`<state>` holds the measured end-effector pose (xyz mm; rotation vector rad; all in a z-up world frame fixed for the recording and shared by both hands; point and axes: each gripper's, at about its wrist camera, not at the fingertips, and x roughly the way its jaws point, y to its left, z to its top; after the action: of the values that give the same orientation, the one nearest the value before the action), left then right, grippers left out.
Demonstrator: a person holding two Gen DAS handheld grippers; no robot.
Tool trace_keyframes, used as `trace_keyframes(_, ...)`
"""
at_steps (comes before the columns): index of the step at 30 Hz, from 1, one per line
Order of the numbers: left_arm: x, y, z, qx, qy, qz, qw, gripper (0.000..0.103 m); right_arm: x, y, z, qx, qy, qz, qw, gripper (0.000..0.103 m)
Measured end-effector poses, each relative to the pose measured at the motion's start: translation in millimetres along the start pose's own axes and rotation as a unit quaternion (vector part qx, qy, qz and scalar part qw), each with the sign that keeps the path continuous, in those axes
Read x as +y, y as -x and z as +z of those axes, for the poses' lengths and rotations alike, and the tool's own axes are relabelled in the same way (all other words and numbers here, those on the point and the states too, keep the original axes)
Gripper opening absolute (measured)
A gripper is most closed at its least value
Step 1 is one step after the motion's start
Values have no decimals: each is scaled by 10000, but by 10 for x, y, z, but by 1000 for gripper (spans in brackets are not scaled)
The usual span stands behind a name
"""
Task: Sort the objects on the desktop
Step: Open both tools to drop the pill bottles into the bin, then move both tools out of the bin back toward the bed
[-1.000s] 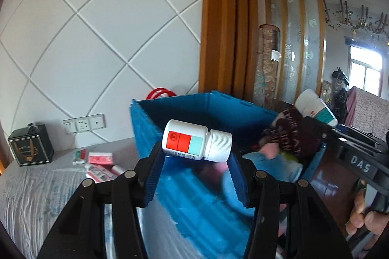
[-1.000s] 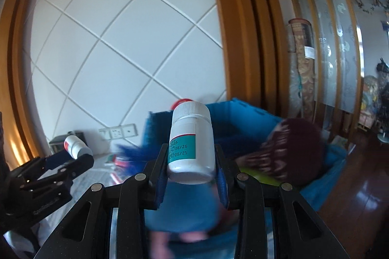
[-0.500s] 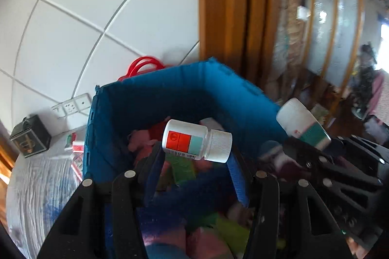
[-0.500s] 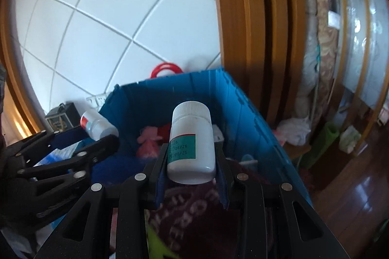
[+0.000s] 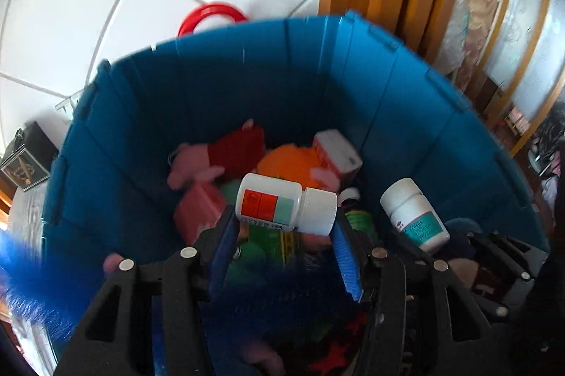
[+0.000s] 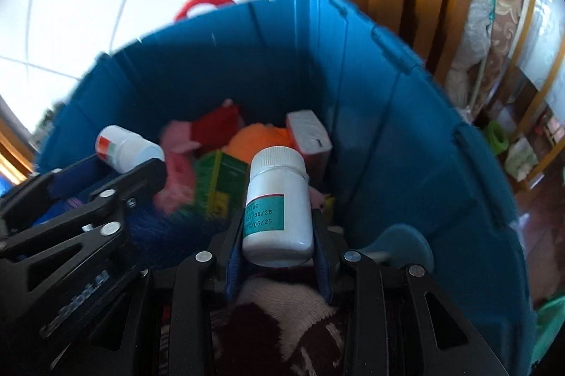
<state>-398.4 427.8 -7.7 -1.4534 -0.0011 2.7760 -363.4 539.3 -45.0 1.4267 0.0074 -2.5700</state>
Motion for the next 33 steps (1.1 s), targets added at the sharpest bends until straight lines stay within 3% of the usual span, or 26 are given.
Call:
trace_keyframes(3,17,-44,1,80,24,231,9997,51,-48,-187,-15,243,-36,6,9997,33)
trace_keyframes(6,30,-94,-13,100,134,200,9997,51,-72,-125,-52,75,88,-216,9997,33)
trace_keyframes(10,36,-96,2,60,101,191,9997,52,-111,-77,-117,18,46,-143,9999,36)
trace_keyframes(12,13,-67,-7,25,48,170,9998,52,-105,-64,-105,-12,39,-155,9999,43)
trace_keyframes(15,35,-21,8,-35,93,54,9999,52,-79,-104,-39,12,68,-135,9999,70)
trace_keyframes(16,45,-14,14,-45,127,33,9999,54,-69,-97,-29,-15,84,-128,9999,74)
trace_keyframes(25,80,145,6,-283,291,-72,9992,57,-39,-76,-7,-72,79,-127,9999,85)
trace_keyframes(33,150,787,-172,-991,341,-387,9937,57,1,324,-44,-252,102,158,9995,97)
